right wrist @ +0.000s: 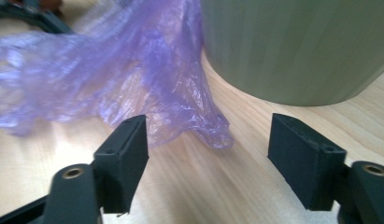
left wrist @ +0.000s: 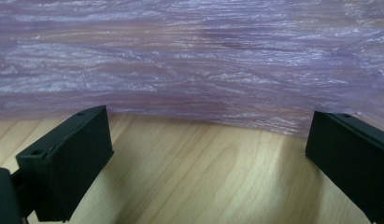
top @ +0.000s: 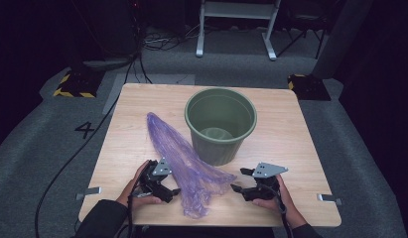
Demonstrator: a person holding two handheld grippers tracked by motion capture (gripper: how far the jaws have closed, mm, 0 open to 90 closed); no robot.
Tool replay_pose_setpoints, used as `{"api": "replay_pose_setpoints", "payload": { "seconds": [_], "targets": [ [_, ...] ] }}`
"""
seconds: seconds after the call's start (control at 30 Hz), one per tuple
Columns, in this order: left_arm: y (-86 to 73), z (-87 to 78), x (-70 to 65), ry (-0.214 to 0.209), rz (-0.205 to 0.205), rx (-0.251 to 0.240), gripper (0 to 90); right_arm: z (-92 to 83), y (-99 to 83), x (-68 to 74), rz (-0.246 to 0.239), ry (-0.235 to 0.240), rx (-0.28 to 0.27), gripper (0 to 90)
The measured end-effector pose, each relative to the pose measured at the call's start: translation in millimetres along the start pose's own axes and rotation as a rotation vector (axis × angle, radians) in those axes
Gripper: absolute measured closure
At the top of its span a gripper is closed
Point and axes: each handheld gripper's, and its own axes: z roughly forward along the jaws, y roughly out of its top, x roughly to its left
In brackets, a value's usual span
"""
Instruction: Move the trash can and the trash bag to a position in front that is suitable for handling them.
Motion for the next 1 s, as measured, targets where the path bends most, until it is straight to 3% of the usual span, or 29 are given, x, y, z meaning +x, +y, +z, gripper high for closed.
{"api": "replay_pose_setpoints", "payload": {
  "seconds": [0.1, 0.23, 0.33, 0.37, 0.43, 0.47, 0.53, 0.8, 0.87, 1.0],
  "targets": [
    [4.8, 4.3, -1.5, 0.001, 0.002, 0.001, 0.2, 8.2, -0.2, -4.4, 0.027, 0.011, -0.008, 32.7],
    [10.5, 9.6, -3.3, -0.006, 0.007, 0.004, 0.2, 18.8, 0.0, -4.9, 0.021, -0.006, 0.008, 37.8],
    [13.5, 12.4, -3.7, -0.016, 0.018, 0.003, 0.1, 28.4, 0.9, -3.8, -0.015, -0.034, 0.036, 58.6],
    [13.9, 12.8, -3.7, -0.017, 0.019, 0.002, 0.1, 28.4, 0.9, -3.8, -0.015, -0.034, 0.036, 58.6],
    [14.1, 13.1, -3.5, -0.020, 0.020, 0.001, 0.0, 32.8, -0.4, -4.2, -0.034, -0.044, 0.065, 75.6],
    [14.1, 13.0, -3.5, -0.020, 0.021, 0.001, 0.0, 32.8, -0.4, -4.2, -0.034, -0.044, 0.065, 75.6],
    [13.9, 12.7, -3.6, -0.020, 0.022, 0.003, 0.2, 31.4, -0.9, -5.2, -0.050, -0.057, 0.062, 83.8],
    [8.0, 7.0, 0.0, -0.025, 0.028, 0.003, 0.2, 19.7, -8.5, -20.8, -0.020, -0.103, 0.072, 88.3],
    [5.2, 4.5, 2.2, -0.028, 0.029, 0.002, 0.2, 12.6, -12.4, -30.8, -0.013, -0.149, 0.085, 88.2],
    [-1.8, -2.0, 9.3, -0.026, 0.029, 0.001, 0.2, 3.4, -17.3, -44.8, 0.019, -0.191, 0.079, 88.0]
  ]
}}
